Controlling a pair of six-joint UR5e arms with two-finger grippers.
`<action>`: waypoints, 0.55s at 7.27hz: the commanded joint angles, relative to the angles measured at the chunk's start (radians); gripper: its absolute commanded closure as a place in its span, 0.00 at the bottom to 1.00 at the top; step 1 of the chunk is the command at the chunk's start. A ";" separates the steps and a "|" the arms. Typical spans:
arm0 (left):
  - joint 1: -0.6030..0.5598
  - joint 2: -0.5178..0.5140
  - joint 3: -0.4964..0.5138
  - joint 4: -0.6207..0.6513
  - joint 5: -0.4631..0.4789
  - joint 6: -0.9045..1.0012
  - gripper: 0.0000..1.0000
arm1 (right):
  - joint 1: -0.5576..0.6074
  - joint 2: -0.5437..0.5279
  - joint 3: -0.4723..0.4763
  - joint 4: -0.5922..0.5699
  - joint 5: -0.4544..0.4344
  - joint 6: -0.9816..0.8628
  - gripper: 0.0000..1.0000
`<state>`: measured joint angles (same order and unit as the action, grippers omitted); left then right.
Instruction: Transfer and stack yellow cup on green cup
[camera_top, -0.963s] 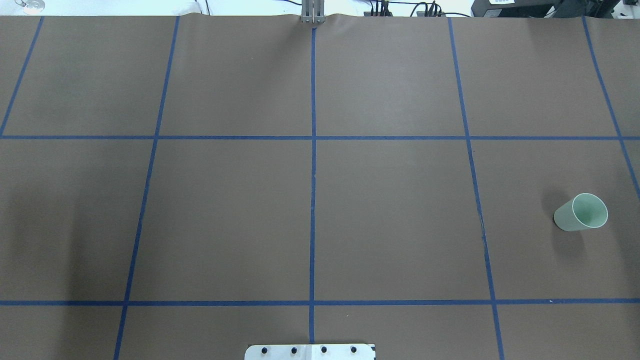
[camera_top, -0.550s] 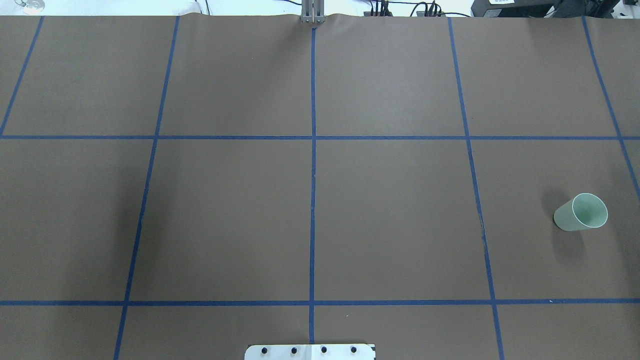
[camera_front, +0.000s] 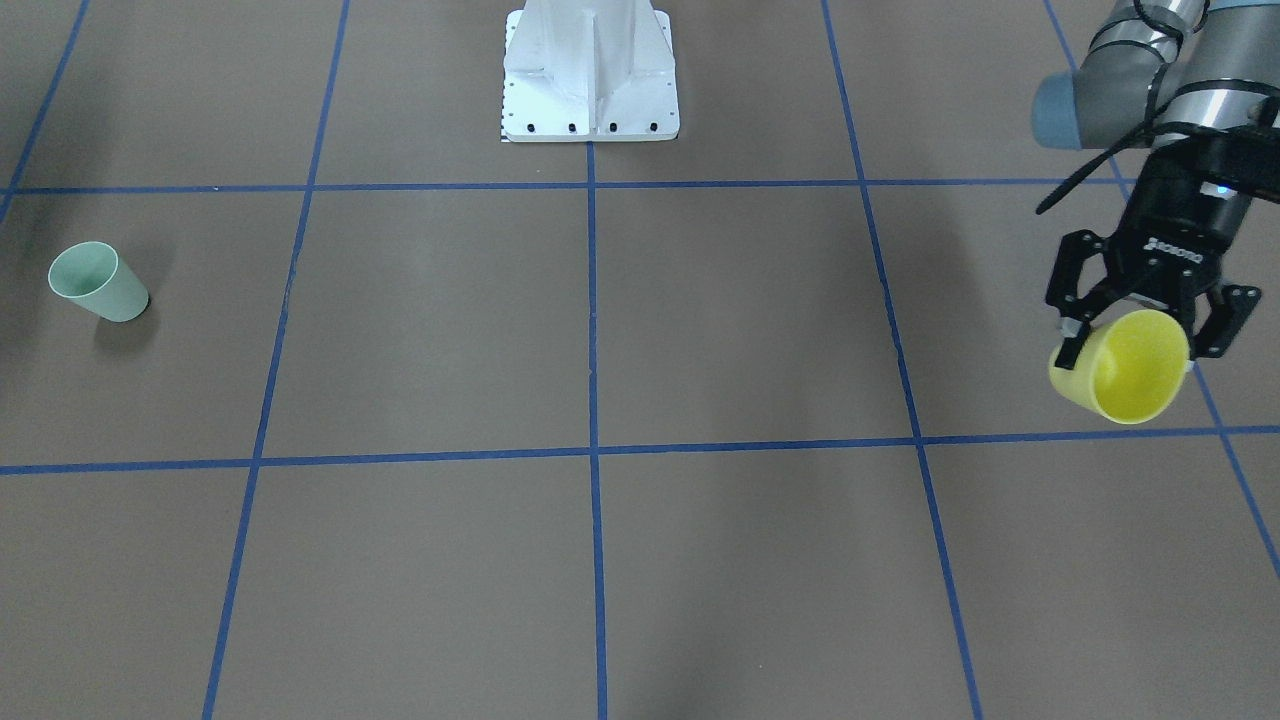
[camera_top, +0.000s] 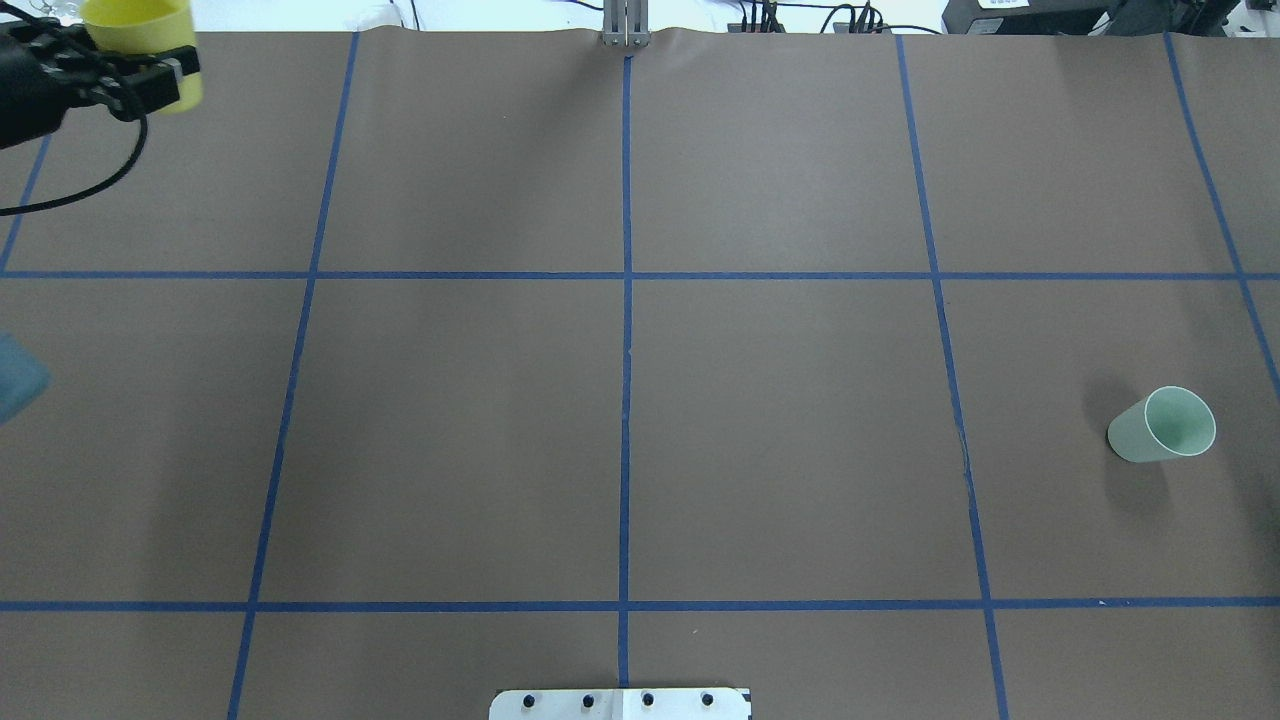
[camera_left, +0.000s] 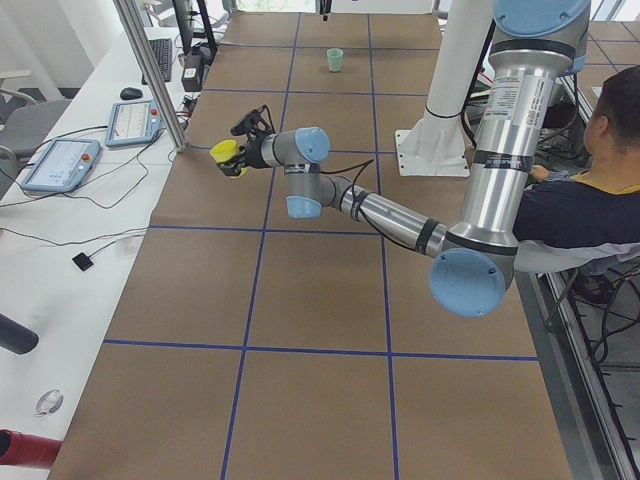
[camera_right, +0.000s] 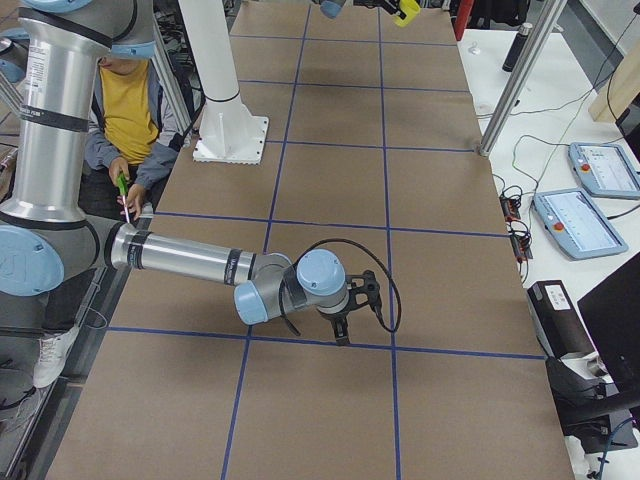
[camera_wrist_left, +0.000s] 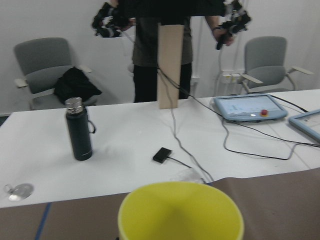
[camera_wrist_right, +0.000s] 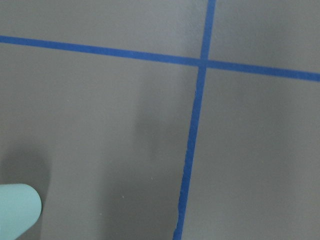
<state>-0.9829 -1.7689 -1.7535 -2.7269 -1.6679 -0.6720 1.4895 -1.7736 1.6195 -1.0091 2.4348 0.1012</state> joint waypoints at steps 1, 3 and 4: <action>0.151 -0.116 0.002 -0.011 0.002 0.012 0.90 | -0.005 0.093 0.034 0.023 0.001 0.012 0.00; 0.271 -0.199 0.017 -0.013 0.004 0.166 0.90 | -0.049 0.205 0.031 0.009 0.042 0.052 0.00; 0.321 -0.202 0.017 -0.037 0.004 0.204 0.90 | -0.076 0.259 0.048 -0.008 0.074 0.189 0.00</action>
<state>-0.7247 -1.9508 -1.7390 -2.7454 -1.6647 -0.5377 1.4437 -1.5783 1.6537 -1.0004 2.4736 0.1755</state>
